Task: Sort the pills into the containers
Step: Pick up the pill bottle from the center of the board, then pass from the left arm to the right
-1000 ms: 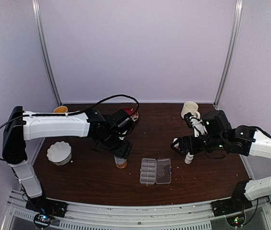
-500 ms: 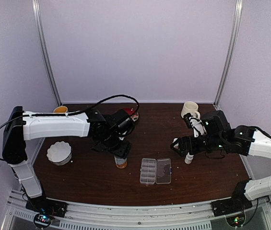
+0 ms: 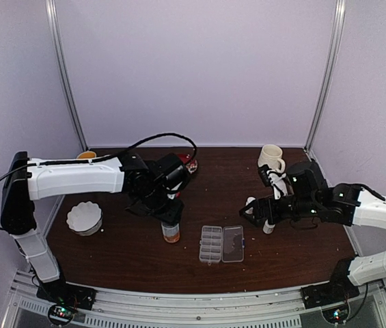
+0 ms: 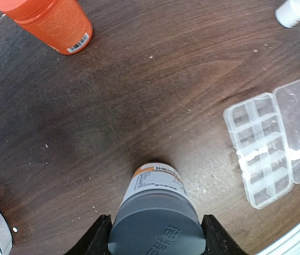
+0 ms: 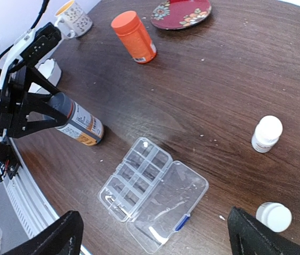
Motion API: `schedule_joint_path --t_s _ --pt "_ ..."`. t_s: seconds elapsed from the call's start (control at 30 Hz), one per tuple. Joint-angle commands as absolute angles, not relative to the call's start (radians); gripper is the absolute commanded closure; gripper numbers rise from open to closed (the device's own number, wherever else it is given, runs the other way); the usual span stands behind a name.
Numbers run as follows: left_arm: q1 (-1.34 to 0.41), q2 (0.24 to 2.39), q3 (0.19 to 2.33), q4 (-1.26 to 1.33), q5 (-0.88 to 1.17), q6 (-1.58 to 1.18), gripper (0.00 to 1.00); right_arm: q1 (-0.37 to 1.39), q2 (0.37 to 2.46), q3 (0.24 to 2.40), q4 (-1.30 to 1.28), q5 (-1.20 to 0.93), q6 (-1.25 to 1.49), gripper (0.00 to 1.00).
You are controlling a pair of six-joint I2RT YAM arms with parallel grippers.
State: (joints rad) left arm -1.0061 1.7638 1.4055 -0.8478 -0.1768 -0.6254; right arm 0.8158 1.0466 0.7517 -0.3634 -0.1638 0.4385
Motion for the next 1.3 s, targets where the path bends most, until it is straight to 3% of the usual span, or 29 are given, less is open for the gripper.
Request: schedule_joint_path --t_s 0.0,0.23,0.37,0.9,1.17,1.27 --pt "-1.012 1.661 1.48 -0.858 -0.044 -0.575 0.7 0.869 0.998 0.702 -0.165 -0.318 0.391 0.03" --pt "-1.011 1.56 1.532 -0.858 0.178 -0.531 0.71 1.019 0.961 0.648 0.063 -0.202 0.315 0.04" --pt "-1.015 1.518 1.562 -0.852 0.314 -0.504 0.71 1.056 0.934 0.591 0.22 -0.275 0.187 0.01" --pt "-1.023 1.435 1.565 -0.772 0.501 -0.395 0.76 1.109 1.202 0.877 0.058 -0.526 0.013 0.05" --pt "-1.024 1.441 1.568 -0.772 0.51 -0.382 0.76 1.12 1.3 0.963 0.007 -0.529 -0.021 0.2" --pt "-1.024 1.441 1.566 -0.772 0.5 -0.383 0.76 1.124 1.313 0.974 0.007 -0.506 -0.025 0.3"
